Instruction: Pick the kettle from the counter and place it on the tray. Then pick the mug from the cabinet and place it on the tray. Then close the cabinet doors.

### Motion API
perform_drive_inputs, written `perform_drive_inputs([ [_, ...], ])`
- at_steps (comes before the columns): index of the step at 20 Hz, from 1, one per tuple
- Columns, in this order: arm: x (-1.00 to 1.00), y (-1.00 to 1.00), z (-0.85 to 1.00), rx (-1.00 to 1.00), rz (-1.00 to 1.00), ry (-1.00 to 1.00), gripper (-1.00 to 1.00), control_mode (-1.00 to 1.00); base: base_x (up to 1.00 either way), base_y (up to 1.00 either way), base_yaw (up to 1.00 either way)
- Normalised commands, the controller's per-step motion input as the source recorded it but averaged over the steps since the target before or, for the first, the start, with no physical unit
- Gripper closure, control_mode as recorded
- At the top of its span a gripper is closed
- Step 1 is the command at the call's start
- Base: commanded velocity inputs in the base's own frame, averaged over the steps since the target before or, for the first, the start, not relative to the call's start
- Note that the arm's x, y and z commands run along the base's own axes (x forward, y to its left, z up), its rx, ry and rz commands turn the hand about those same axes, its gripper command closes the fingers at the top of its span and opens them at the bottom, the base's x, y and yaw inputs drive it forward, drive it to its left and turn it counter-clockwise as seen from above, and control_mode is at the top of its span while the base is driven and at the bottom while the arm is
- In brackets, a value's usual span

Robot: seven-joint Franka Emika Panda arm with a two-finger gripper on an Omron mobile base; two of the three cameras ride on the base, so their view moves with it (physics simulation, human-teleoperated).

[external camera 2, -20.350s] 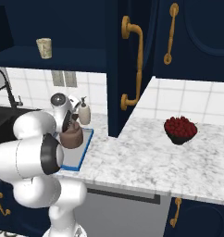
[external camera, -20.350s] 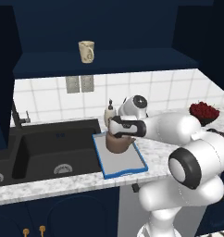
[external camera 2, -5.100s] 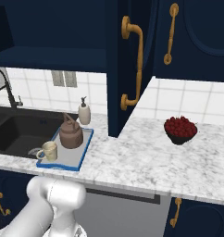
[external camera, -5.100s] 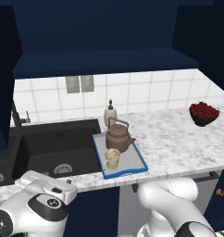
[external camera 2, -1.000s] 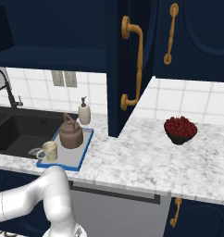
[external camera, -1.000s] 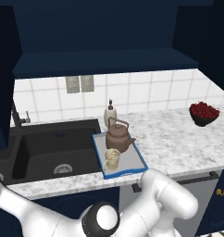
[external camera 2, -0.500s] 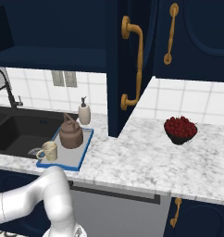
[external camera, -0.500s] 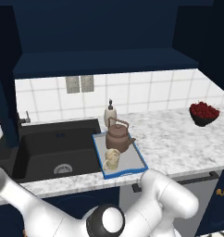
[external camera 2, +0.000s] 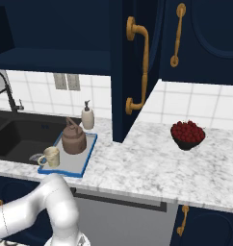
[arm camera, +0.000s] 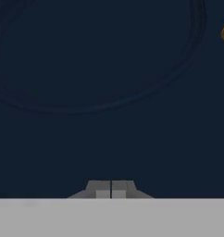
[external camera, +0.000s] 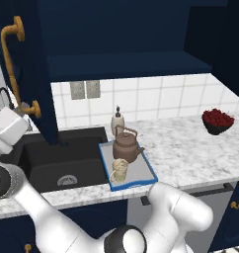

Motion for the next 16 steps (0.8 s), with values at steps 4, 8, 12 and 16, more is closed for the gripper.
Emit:
perform_drive_inputs([
  [4,0.11,-0.41,0.00,0.01,0.09,0.00,1.00,-1.00,0.00,0.00,0.00],
  [8,0.19,-0.55,0.05,0.00,0.10,0.00,1.00,-1.00,0.00,0.00,0.00],
  [12,0.25,-0.56,0.08,0.00,0.07,0.00,1.00,-1.00,0.00,0.00,0.00],
  [16,0.22,-0.53,0.06,0.00,0.05,0.00,1.00,-1.00,0.00,0.00,0.00],
])
